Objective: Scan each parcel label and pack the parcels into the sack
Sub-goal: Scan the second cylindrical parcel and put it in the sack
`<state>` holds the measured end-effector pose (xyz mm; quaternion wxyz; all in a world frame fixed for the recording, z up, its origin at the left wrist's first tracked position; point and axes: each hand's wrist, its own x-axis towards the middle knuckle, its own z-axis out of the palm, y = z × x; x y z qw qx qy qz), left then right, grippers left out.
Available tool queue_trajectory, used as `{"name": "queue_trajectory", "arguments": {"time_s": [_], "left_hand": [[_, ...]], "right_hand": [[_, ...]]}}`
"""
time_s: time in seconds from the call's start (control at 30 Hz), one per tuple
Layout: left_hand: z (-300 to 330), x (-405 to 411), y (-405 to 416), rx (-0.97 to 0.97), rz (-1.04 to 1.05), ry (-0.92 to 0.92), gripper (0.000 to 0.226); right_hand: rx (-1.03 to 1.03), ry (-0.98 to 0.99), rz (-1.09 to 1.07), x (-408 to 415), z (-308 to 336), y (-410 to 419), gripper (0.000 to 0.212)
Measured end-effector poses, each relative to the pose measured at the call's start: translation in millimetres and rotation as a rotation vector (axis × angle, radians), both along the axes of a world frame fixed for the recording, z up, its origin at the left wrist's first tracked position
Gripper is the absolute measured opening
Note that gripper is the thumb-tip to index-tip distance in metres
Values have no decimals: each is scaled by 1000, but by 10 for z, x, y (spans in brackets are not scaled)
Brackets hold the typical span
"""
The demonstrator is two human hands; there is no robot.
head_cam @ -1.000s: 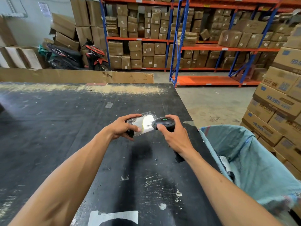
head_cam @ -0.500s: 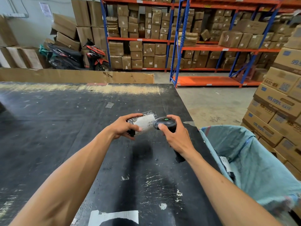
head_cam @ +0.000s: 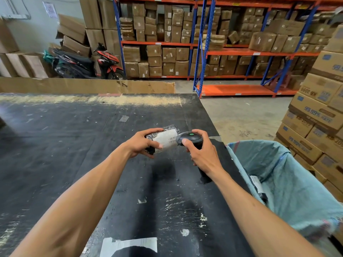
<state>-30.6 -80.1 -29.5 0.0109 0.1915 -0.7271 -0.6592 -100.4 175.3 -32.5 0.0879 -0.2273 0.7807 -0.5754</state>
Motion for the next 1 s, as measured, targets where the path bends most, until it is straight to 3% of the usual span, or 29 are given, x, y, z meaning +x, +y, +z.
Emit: {"name": "queue_trajectory", "arguments": {"time_s": [0.33, 0.67, 0.87, 1.0], "left_hand": [[-123, -54, 247, -8, 35, 19, 65], [-249, -184, 505, 3, 53, 42, 66], [-257, -255, 669, 1, 37, 31, 64], [-258, -291, 740, 9, 47, 38, 65]], "right_hand": [[181, -93, -85, -39, -145, 77, 72], [354, -206, -158, -92, -469, 330, 61], [677, -132, -128, 36, -727, 289, 77], [747, -127, -137, 9, -741, 296, 84]]}}
